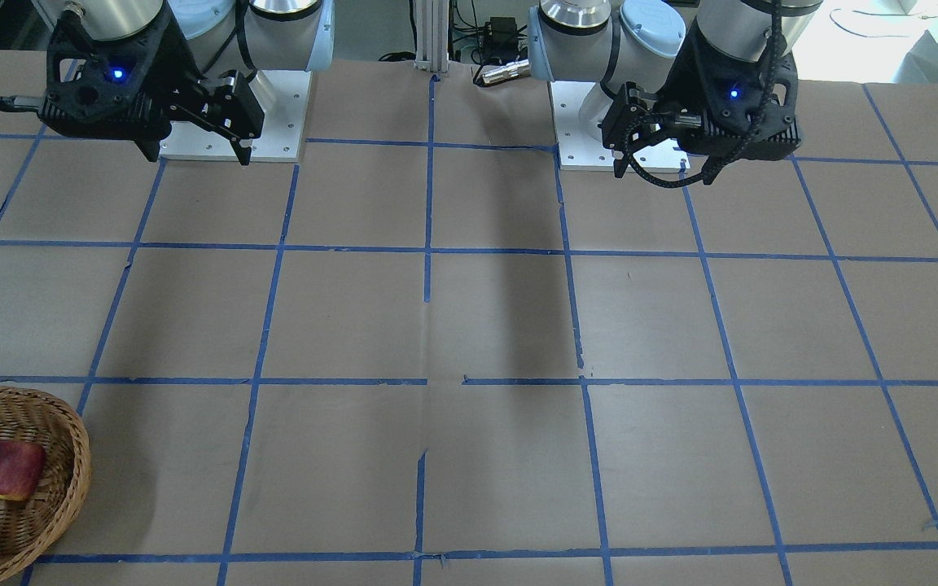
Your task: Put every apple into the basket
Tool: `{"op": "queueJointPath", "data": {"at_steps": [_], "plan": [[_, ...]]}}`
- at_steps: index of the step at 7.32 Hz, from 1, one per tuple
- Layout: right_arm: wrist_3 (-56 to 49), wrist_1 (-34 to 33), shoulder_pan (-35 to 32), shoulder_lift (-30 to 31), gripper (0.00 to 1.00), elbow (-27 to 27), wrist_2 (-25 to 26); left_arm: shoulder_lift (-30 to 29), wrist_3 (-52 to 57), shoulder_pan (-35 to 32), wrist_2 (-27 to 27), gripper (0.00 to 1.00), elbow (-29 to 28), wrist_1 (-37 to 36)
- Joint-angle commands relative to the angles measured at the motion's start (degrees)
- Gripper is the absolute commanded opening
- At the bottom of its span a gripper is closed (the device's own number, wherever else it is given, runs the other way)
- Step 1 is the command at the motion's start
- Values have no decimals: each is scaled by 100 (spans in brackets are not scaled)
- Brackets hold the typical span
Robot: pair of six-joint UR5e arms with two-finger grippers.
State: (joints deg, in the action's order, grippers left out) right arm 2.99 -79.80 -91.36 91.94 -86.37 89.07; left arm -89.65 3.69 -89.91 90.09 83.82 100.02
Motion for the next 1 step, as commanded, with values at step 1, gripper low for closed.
{"op": "queueJointPath", "data": {"at_steps": [1], "plan": [[-1, -71, -4, 26, 100, -99, -3, 0, 0, 0, 0, 100, 3, 0]]}}
